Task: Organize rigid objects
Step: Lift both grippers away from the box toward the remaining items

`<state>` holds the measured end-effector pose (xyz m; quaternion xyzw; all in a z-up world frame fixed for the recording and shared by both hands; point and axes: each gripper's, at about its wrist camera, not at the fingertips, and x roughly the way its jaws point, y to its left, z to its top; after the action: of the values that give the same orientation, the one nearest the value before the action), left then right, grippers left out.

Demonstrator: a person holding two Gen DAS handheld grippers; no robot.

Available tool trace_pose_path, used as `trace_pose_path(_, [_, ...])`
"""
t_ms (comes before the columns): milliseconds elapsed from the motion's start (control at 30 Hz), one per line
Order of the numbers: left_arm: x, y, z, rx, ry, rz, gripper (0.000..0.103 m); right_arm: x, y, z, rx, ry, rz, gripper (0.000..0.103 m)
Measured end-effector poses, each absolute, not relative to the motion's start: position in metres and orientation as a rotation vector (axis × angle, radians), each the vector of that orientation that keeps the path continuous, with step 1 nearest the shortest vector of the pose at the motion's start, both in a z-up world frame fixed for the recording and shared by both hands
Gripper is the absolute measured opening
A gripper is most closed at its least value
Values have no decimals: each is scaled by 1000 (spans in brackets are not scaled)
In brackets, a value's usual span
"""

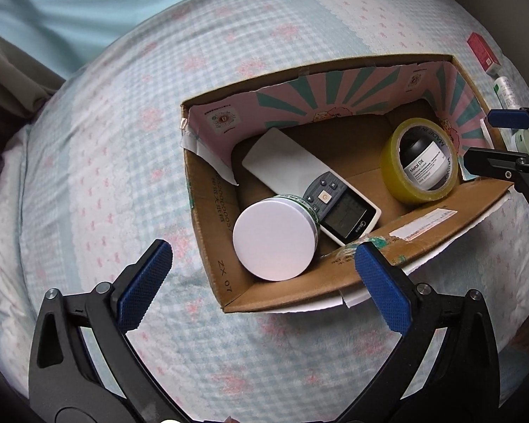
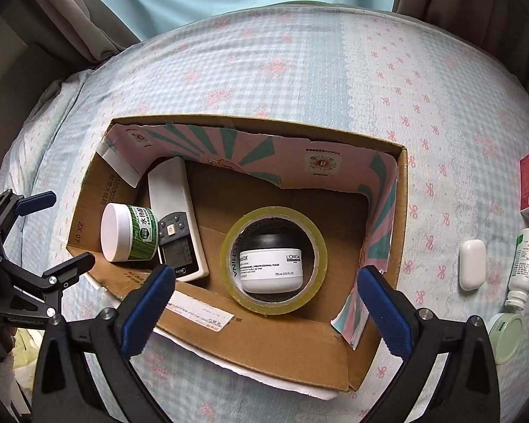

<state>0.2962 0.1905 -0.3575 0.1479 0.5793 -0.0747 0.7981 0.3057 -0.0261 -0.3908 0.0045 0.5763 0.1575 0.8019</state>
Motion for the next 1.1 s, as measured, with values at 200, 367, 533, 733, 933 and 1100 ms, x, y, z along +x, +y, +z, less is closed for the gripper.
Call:
trace_pose_path(200, [286,181,-330,274,1235,-146,103,297,-31,-367,14,1216,342,103])
trace_pose_path(367, [277,163,-304,239,1229,-137,103,289,-46,-338,26,1180,327,103])
trace_pose_path(533, [264,137,-284,180,1225,-148,103,276,-82,-310,60,1135,280,103])
trace_pose_path(733, [260,86,-255,226,1185,-155,103,247,-147,-277,60,1093,161,103])
trace_pose_path(933, [269,18,-227,280,1141,-225,103,220,-215,-246,29,1110,76,103])
trace_pose_path(1100, [278,-51,-208,393,1086,-272,103,198,-259,-228,-15,1126,14,103])
